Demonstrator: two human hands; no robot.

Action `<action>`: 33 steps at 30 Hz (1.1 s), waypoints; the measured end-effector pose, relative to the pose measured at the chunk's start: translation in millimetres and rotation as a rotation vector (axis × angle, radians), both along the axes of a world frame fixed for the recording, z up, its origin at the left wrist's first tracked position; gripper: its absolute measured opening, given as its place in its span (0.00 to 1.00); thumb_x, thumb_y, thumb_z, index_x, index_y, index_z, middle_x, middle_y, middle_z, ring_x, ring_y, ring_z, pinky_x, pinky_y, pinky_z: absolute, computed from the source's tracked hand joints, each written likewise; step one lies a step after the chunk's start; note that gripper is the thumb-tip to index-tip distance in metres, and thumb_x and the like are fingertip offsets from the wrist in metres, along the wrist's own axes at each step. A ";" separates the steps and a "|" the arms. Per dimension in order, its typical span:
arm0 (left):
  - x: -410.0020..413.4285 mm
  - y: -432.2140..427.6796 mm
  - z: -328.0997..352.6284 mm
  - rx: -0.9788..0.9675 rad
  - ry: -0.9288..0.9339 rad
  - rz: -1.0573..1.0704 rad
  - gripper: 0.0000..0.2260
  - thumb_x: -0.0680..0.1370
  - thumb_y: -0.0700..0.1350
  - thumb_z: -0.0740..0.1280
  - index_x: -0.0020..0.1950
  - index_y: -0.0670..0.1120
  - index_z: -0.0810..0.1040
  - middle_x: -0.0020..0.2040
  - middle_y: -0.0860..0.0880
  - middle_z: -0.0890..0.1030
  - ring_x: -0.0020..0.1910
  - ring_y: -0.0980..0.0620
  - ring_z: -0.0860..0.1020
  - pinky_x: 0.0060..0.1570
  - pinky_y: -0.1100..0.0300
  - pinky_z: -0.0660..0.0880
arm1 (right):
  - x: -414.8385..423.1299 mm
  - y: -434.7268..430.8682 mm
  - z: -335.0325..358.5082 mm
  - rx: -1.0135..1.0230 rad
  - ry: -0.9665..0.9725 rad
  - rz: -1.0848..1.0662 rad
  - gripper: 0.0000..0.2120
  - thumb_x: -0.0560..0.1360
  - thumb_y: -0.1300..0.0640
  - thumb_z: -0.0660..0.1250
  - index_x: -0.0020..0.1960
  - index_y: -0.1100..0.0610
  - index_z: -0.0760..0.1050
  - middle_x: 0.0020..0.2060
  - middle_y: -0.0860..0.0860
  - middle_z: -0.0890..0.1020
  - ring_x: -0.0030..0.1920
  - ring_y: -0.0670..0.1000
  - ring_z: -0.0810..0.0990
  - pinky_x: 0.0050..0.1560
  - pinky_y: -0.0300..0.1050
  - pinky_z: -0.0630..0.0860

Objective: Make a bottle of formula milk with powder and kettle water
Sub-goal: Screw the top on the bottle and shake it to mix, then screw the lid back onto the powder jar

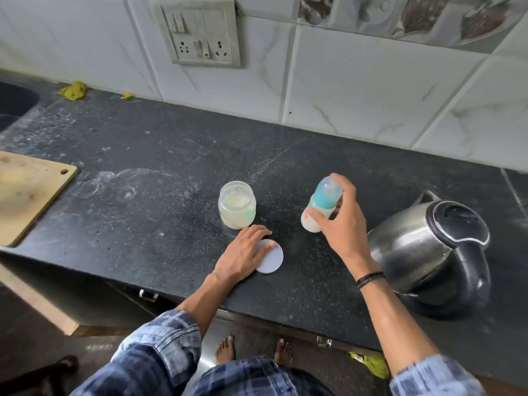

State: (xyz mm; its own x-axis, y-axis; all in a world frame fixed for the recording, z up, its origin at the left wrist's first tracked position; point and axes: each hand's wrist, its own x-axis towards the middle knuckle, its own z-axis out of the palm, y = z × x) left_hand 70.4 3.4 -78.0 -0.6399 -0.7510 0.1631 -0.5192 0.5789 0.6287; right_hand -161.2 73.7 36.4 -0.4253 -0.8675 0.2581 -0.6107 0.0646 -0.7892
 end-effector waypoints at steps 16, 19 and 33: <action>-2.2 4.4 9.5 0.040 -0.032 0.027 0.21 0.84 0.59 0.58 0.68 0.47 0.77 0.66 0.53 0.75 0.66 0.53 0.71 0.68 0.59 0.67 | 0.8 -10.5 -54.6 0.093 0.040 0.168 0.41 0.74 0.55 0.79 0.78 0.40 0.58 0.71 0.47 0.74 0.64 0.51 0.73 0.63 0.44 0.72; -3.5 5.3 10.3 0.039 -0.044 0.037 0.21 0.84 0.60 0.58 0.67 0.47 0.77 0.66 0.53 0.75 0.66 0.54 0.71 0.68 0.60 0.66 | -2.0 -8.1 -57.6 0.078 0.032 0.184 0.42 0.73 0.54 0.80 0.79 0.42 0.59 0.71 0.46 0.73 0.65 0.49 0.73 0.64 0.44 0.72; -2.4 8.9 12.2 0.072 0.000 0.026 0.25 0.83 0.64 0.55 0.70 0.48 0.75 0.68 0.53 0.74 0.68 0.55 0.70 0.70 0.59 0.65 | 40.4 49.2 -83.7 -0.257 -0.009 0.023 0.15 0.79 0.55 0.73 0.63 0.48 0.74 0.55 0.41 0.74 0.50 0.49 0.77 0.48 0.50 0.78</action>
